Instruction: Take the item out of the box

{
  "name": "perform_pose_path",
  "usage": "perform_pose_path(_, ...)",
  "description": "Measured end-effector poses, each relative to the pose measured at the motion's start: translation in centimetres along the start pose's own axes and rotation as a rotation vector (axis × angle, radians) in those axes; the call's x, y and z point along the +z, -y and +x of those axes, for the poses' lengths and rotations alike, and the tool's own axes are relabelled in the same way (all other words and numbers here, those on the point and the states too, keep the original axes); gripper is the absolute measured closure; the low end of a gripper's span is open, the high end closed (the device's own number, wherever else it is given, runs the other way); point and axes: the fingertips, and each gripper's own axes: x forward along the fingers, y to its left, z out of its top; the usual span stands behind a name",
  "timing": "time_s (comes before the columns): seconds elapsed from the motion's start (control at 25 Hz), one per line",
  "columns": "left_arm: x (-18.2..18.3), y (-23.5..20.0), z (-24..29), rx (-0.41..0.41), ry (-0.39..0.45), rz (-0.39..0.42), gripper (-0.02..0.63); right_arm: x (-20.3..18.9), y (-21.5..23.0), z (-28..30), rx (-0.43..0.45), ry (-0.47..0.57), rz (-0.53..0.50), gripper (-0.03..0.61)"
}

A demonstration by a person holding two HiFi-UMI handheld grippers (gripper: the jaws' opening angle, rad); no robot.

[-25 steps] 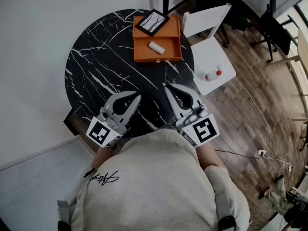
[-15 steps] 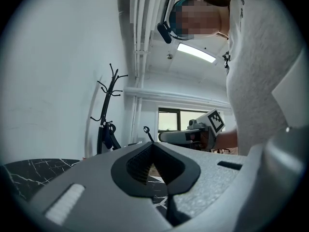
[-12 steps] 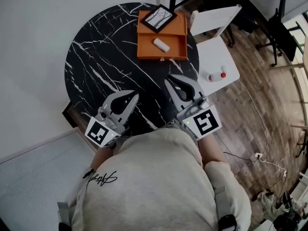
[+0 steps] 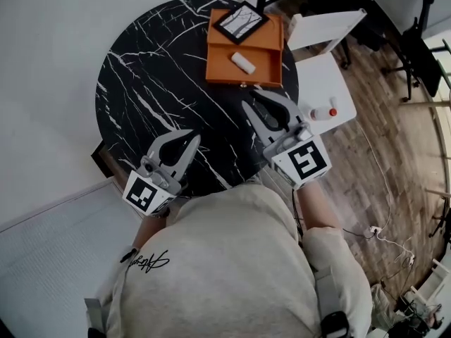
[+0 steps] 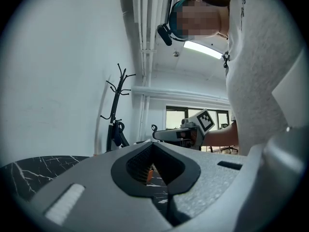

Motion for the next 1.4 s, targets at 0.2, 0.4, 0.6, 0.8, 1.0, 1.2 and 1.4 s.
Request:
perform_pose_path(0.2,-0.2,-0.9,-0.3,0.035,-0.012,-0.003,0.614,-0.2,1.3,1.4,0.018,-0.013,-0.035,0.514)
perform_pose_path(0.4,-0.5,-1.3,-0.8,0.063,-0.023,-0.012,0.614,-1.5,2.8,3.1,0.026,-0.057,-0.062,0.499)
perform_pose_path(0.6,-0.7,-2.4,-1.7,0.105,-0.027,-0.017,0.614,-2.2,3.4,4.8,0.044,-0.096,-0.072,0.486)
perform_pose_path(0.8,-0.8,-2.8,-2.3,0.132,-0.028,-0.021,0.614,-3.6,4.2,6.4,0.065,-0.136,-0.098,0.482)
perform_pose_path(1.0,-1.2,-3.3,-3.1,0.172,-0.037,-0.032,0.614,-5.5,5.9,8.2,0.059,-0.166,-0.127,0.482)
perform_pose_path(1.2,-1.0,-3.9,-3.8,0.205,-0.030,-0.028,0.614,-7.2,6.9,9.5,0.063,-0.227,-0.143,0.482)
perform_pose_path(1.4,-1.1,-4.0,-4.4,0.232,-0.030,-0.031,0.614,-8.5,7.3,10.5,0.078,-0.271,-0.162,0.482)
